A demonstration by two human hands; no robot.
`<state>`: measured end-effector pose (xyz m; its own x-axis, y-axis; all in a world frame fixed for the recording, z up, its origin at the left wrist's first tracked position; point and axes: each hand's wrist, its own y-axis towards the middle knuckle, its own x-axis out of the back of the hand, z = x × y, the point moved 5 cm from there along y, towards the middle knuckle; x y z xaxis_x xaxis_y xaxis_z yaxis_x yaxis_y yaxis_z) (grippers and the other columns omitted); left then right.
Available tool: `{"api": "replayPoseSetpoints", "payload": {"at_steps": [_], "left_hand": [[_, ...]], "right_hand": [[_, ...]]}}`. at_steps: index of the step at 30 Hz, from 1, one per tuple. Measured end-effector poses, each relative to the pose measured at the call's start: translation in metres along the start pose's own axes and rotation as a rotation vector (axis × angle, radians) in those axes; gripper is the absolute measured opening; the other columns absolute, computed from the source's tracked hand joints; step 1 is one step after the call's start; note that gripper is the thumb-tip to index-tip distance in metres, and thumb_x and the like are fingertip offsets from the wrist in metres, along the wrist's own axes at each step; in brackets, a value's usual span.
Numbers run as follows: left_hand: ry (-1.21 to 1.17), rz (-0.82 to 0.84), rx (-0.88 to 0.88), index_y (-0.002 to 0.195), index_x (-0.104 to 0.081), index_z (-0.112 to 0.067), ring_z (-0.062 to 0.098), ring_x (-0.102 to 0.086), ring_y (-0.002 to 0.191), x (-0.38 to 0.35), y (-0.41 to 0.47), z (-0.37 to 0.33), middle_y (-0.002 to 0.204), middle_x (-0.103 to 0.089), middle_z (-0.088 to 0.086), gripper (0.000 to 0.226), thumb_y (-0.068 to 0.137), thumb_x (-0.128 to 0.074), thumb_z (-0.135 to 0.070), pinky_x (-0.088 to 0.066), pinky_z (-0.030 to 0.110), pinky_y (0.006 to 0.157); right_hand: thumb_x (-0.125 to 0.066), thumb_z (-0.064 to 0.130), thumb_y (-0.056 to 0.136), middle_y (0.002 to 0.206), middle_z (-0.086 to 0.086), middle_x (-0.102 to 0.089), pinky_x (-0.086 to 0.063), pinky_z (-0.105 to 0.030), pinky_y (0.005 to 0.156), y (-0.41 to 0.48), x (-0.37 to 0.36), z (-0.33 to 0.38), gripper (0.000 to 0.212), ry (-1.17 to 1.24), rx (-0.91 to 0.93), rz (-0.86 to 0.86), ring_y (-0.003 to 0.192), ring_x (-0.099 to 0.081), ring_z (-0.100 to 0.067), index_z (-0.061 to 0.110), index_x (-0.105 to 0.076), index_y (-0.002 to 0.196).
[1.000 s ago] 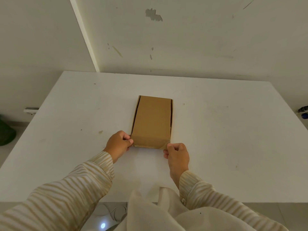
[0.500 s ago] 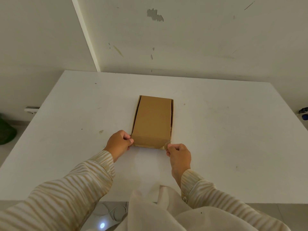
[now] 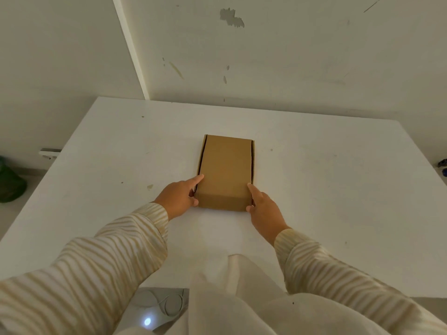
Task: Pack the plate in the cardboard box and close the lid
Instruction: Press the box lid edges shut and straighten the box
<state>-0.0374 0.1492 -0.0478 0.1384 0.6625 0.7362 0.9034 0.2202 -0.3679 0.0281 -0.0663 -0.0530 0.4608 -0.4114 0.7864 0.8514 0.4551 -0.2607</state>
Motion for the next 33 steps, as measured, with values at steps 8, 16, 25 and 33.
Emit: {"api": "replayPoseSetpoints", "payload": {"at_steps": [8,16,25,33], "left_hand": [[0.261,-0.036,-0.178,0.141,-0.035,-0.016,0.028,-0.030,0.141,-0.001,0.009,-0.005,0.161,-0.008,0.003,0.068,0.082,-0.068,-0.012,-0.036,0.042,0.111],[0.439,-0.121,-0.247,0.140,-0.036,-0.009,0.032,-0.054,0.120,-0.010,0.008,0.000,0.160,-0.015,0.004,0.054,0.090,-0.056,-0.016,-0.052,0.045,0.091],[0.398,-0.123,-0.299,0.124,-0.049,-0.008,0.031,-0.055,0.118,-0.003,0.016,0.004,0.154,-0.028,0.007,0.046,0.083,-0.067,-0.019,-0.053,0.044,0.090],[0.184,-0.226,-0.218,0.134,-0.044,-0.008,0.031,-0.053,0.124,-0.017,0.008,-0.001,0.158,-0.021,0.008,0.050,0.087,-0.061,-0.010,-0.048,0.042,0.099]], "right_hand": [[-0.046,0.024,0.096,0.123,-0.012,-0.050,-0.049,-0.041,0.090,0.014,0.004,-0.002,0.059,-0.411,0.205,0.111,0.107,-0.053,-0.028,0.019,-0.017,0.147],[-0.037,0.023,0.099,0.122,-0.013,-0.052,-0.050,-0.041,0.085,0.016,0.000,-0.003,0.049,-0.518,0.251,0.078,0.105,-0.053,-0.029,0.012,-0.022,0.144],[-0.042,0.022,0.097,0.117,-0.013,-0.052,-0.051,-0.042,0.083,0.022,-0.003,-0.005,0.041,-0.493,0.257,0.085,0.103,-0.053,-0.029,0.009,-0.030,0.134],[-0.047,0.007,0.091,0.101,-0.012,-0.056,-0.052,-0.039,0.071,0.025,0.000,-0.005,0.020,-0.287,0.137,-0.030,0.083,-0.058,-0.031,0.008,-0.045,0.111]]}}
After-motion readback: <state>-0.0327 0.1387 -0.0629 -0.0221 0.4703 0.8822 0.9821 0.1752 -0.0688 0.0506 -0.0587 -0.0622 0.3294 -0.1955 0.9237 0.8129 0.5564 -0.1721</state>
